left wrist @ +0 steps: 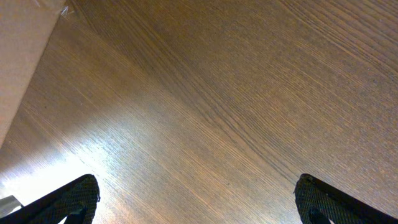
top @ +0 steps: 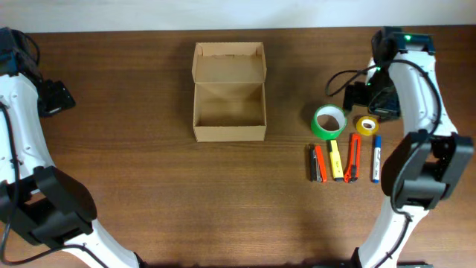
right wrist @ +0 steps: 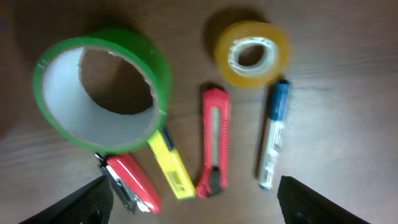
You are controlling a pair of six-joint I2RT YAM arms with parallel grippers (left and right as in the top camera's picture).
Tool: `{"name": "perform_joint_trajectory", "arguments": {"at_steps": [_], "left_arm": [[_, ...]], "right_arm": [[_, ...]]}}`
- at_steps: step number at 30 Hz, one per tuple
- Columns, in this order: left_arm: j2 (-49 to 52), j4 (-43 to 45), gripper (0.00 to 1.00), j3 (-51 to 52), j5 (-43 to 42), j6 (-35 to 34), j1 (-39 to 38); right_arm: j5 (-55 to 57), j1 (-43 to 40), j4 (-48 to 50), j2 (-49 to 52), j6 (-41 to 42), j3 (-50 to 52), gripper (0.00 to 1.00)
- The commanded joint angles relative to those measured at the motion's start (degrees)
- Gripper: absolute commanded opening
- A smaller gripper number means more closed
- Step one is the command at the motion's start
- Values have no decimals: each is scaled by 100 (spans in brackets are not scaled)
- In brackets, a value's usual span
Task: Pack container
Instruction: 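Lower the right gripper and grasp the green tape roll, then carry the green tape roll with the right gripper into the box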
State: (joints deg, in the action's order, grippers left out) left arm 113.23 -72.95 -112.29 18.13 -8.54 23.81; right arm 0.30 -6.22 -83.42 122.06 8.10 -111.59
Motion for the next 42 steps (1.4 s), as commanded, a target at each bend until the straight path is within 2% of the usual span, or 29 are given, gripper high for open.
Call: {"name": "perform_joint_trajectory", "arguments": {"at_steps": [1, 4, 11, 16, 20, 22, 24, 26, 29, 36, 39, 42], "left_arm": [[-42, 11, 100, 22, -37, 92, 35], [-42, 11, 100, 22, -37, 92, 35], [-39, 11, 100, 22, -37, 92, 35], [-39, 11, 100, 22, -37, 92, 35], [-39, 11, 100, 20, -37, 92, 35], [-39, 11, 100, 20, -37, 92, 35], [-39, 11, 100, 20, -37, 92, 35], [-39, 11, 100, 20, -37, 92, 35], [-39, 11, 100, 22, -37, 92, 35], [-39, 11, 100, 20, -37, 92, 35], [-42, 11, 100, 20, -37, 92, 35], [-39, 11, 100, 22, -37, 92, 35]], "right_arm": [[-437, 162, 125, 190, -369, -22, 85], [-758, 179, 162, 382, -726, -22, 85], [-737, 181, 131, 999, -726, 57, 83], [-719, 179, 205, 1318, -726, 81, 70], [-715, 160, 339, 1338, -726, 81, 68], [-664, 160, 356, 1338, -721, 81, 59], [-564, 157, 358, 1338, -702, 81, 41], [-564, 155, 358, 1338, -702, 81, 29], [-564, 109, 343, 1338, -699, 81, 4], [-597, 96, 234, 1329, -658, -269, 4], [-632, 107, -216, 1329, -656, -1462, 4], [-634, 151, -905, 1329, -610, -3263, 4]]}}
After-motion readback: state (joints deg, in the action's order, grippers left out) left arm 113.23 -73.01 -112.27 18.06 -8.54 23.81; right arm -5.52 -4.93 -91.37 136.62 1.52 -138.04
